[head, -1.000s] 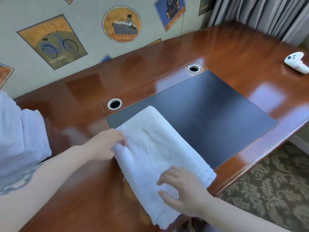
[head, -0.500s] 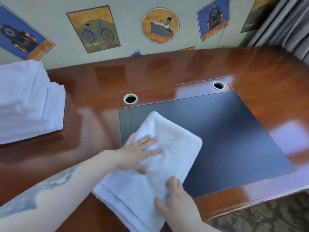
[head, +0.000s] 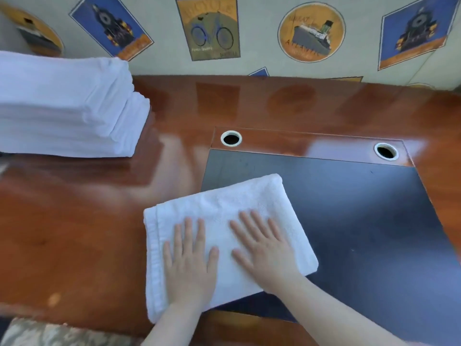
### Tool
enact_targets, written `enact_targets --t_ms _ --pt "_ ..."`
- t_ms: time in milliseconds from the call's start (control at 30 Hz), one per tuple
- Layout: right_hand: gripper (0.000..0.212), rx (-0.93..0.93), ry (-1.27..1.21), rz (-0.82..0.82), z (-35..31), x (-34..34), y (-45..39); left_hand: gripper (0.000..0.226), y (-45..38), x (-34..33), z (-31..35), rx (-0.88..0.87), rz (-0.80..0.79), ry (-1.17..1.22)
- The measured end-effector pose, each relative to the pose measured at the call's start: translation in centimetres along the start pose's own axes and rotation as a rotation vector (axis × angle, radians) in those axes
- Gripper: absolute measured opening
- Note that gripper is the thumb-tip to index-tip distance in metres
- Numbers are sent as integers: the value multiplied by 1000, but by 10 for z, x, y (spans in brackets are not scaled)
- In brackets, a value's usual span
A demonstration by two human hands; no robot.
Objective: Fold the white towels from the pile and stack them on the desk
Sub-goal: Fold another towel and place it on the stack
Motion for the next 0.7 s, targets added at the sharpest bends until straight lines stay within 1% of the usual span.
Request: enact_targets --t_ms 67,100,133,167,200,267,300,333,400,467,500,533,567,600,633,667,700 --pt "63 -195 36 9 52 6 -4 68 -15 -3 -26 133 -25 -78" --pt "64 -277 53 24 67 14 -10 67 -20 -1 -32 194 -27 -98" --pt "63 -328 52 73 69 23 -18 65 -27 2 -29 208 -1 -122" --pt "62 -303 37 131 57 30 -31 63 -34 3 -17 197 18 -129" --pt "60 -209 20 144 35 32 -46 61 -41 -1 0 146 16 -120" --pt "57 49 20 24 -12 20 -69 59 -51 -15 29 52 -29 -133" --pt "56 103 36 -31 -17 17 -76 59 -57 -19 28 46 -55 -131" --pt "57 89 70 -45 -5 18 -84 59 -64 -19 16 75 -49 -137" --pt "59 -85 60 -17 48 28 -96 60 -76 -3 -27 166 -17 -140" --pt "62 -323 -73 -57 107 33 -84 62 -66 7 -73 282 -46 -100" --pt "63 -407 -142 -80 125 33 -72 63 -56 11 -89 331 -57 -61" --pt "64 -442 -212 -85 134 32 -58 64 -44 13 -100 376 -69 9" --pt "63 -446 -321 -71 135 28 -42 65 -29 14 -106 420 -56 108" --pt "59 -444 -472 -24 132 26 -23 64 -9 15 -108 482 -20 234" --pt "52 -459 -631 33 126 22 -1 60 12 14 -110 553 34 385" --pt "40 -483 -765 91 117 20 23 53 33 14 -110 646 96 555" --pt "33 -532 -876 147 109 18 46 42 52 10 -107 742 159 742"
Point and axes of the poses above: each hand's wrist, its own y-axis away from the middle knuckle, its own x-axis out of the back of the hand, z = x × y, the point moved 7 cm from there along -y, towards the middle knuckle, and after that the axes turned 5 degrees about -z, right-handed, at the moved point
